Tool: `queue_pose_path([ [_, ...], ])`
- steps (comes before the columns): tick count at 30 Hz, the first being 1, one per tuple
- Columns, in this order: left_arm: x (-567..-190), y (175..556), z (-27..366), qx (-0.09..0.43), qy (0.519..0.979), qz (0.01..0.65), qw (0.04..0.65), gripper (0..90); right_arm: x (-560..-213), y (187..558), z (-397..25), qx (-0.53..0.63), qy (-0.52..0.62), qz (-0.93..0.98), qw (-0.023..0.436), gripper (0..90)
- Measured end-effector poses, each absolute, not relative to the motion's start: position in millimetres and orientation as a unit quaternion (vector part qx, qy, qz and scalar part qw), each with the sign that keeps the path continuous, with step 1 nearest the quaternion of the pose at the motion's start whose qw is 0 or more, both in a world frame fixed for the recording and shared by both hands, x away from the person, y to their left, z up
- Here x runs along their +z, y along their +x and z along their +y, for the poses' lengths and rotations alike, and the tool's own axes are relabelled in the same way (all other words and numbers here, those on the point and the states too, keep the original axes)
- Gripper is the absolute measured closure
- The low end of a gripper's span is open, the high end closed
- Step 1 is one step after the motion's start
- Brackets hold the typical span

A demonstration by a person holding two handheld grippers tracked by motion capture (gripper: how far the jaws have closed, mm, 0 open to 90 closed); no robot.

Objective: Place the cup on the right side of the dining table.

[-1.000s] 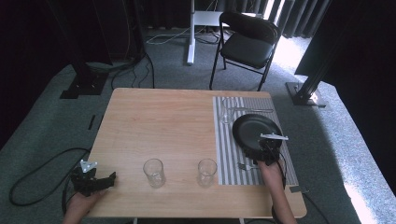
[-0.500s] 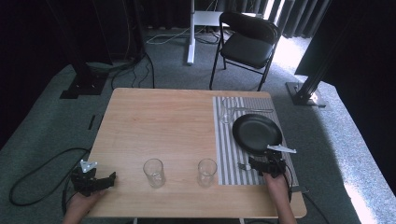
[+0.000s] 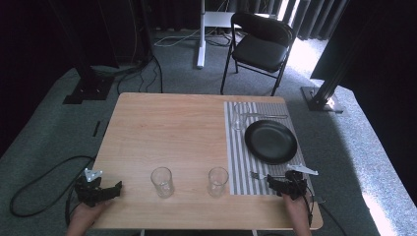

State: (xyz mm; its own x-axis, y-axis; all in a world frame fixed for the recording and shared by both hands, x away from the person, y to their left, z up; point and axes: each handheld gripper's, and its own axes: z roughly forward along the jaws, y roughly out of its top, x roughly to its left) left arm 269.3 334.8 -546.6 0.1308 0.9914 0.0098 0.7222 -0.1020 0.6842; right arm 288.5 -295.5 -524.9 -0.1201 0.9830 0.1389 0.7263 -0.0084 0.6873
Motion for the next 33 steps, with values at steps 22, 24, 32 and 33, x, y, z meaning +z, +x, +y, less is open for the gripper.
queue_pose_path([
  [22,-547,269,335,0.246,0.7,0.612,0.273,0.6,-545,259,-324,0.289,0.666,0.645,0.239,11.4],
  [24,-547,269,335,0.246,0.7,0.612,0.274,0.6,-545,259,-327,0.286,0.67,0.64,0.243,11.4],
  [32,-547,269,335,0.246,0.7,0.612,0.274,0.6,-550,257,-324,0.277,0.658,0.646,0.271,11.0],
  [33,-547,269,335,0.246,0.7,0.612,0.274,0.6,-550,257,-324,0.277,0.658,0.646,0.271,11.0],
])
